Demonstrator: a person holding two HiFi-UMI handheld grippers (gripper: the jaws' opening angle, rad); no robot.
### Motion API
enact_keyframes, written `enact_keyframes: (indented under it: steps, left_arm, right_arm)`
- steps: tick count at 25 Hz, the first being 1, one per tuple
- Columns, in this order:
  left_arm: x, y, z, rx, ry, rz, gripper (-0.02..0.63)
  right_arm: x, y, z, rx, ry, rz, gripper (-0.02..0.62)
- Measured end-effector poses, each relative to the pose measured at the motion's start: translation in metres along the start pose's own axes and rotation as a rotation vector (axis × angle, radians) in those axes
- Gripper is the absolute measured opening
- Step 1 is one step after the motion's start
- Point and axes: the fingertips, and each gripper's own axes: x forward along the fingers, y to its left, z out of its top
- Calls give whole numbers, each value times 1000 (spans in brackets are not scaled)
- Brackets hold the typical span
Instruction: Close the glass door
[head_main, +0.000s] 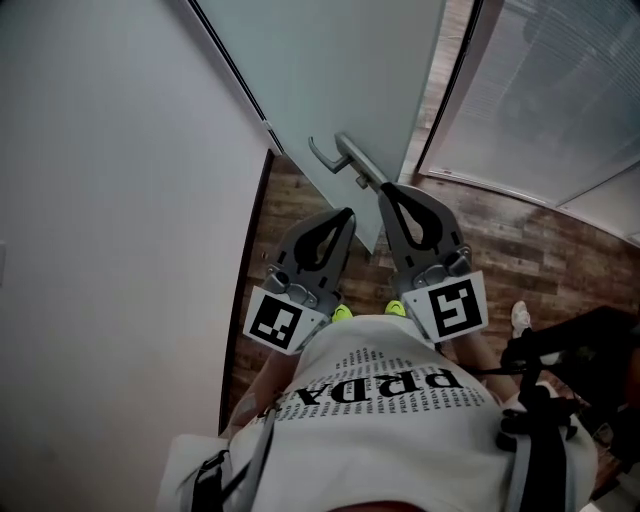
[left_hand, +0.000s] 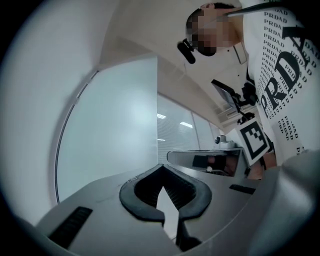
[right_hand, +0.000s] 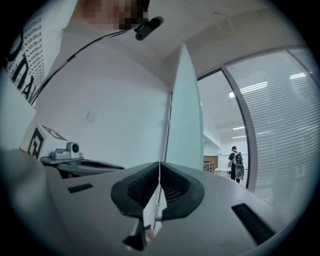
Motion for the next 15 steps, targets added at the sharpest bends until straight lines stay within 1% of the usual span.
enact_keyframes:
  steps: [3,6,8,11,13,15]
  left_arm:
    - [-10,-4,-6,-9,16,14,-5]
    - [5,-8,-7,23,18,37,-5]
    - [14,-9,-1,43,8,65,-5]
    - [-4,-9,-2,71,-10,115,-5]
    - [-19,-9,-7,90,-28,142,-5]
    - [-25,-11,-12,90,-45,163,-5]
  right_arm:
    - [-7,-5,3,8,-17,-19,-2]
    - [-13,-20,2,-33,-33,-33,-2]
    - [-13,-28,-1,-31,-28,-28,-1]
    - [-13,-16,-6,-37,-16,-6,2]
    - [-14,-5,-10,-63,-18,3,6]
    - [-14,-1,-12,-88,-26,5,6]
